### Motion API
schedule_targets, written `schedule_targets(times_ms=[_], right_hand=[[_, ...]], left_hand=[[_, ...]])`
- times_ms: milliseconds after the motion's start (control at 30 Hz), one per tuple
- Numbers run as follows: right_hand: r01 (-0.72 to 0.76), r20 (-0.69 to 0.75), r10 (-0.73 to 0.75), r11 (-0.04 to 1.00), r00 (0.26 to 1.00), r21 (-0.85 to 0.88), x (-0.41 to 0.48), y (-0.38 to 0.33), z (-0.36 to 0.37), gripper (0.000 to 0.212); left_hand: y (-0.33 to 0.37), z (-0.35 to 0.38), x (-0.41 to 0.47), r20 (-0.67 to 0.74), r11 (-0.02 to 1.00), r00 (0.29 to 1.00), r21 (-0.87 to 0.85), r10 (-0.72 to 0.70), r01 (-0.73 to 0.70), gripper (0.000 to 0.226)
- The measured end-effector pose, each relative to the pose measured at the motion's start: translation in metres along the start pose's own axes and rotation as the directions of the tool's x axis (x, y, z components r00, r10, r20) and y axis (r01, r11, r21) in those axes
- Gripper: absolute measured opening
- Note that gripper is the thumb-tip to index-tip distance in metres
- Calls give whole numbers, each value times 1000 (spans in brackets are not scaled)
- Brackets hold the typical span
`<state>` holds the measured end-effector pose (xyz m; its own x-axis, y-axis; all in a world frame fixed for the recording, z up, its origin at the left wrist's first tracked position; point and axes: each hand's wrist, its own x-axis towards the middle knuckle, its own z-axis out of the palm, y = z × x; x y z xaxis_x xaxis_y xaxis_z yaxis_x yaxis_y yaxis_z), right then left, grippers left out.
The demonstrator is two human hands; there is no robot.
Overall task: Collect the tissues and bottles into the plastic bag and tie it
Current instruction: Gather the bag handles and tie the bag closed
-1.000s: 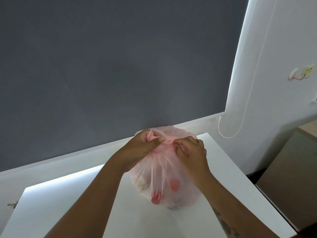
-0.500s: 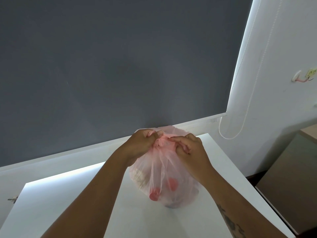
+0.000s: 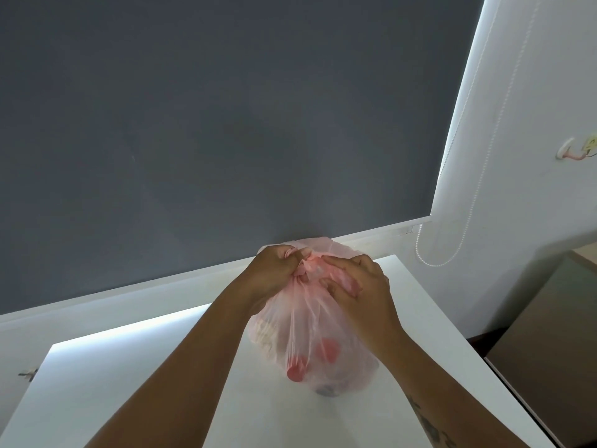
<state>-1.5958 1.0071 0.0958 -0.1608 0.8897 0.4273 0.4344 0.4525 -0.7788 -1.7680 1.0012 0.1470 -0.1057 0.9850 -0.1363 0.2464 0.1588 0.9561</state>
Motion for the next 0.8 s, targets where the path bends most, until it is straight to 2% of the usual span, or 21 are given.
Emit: schedule_targets(times_ms=[267,367,467,633,800], right_hand=[[17,-32,-19,999,999,-48,0,2,1,27],[66,-81,-73,994,994,-85,-1,1,4,30],[119,-131,-128,990,983,-74,-4,-2,10,21],[239,-222,-254,967,941,-93,-5,-2,16,19],[288,-206,-331,934,921,-212,0,-2,18,21]], left_hand=[[1,1,4,43,997,996,31,-74,72,41],[1,1,8,67,993,991,-13,-118,119,42],[1,0,11,93,986,983,-40,-158,162,45],[3,4,10,97,982,977,-4,-190,191,31],[5,2,6,118,983,976,9,-183,183,54]])
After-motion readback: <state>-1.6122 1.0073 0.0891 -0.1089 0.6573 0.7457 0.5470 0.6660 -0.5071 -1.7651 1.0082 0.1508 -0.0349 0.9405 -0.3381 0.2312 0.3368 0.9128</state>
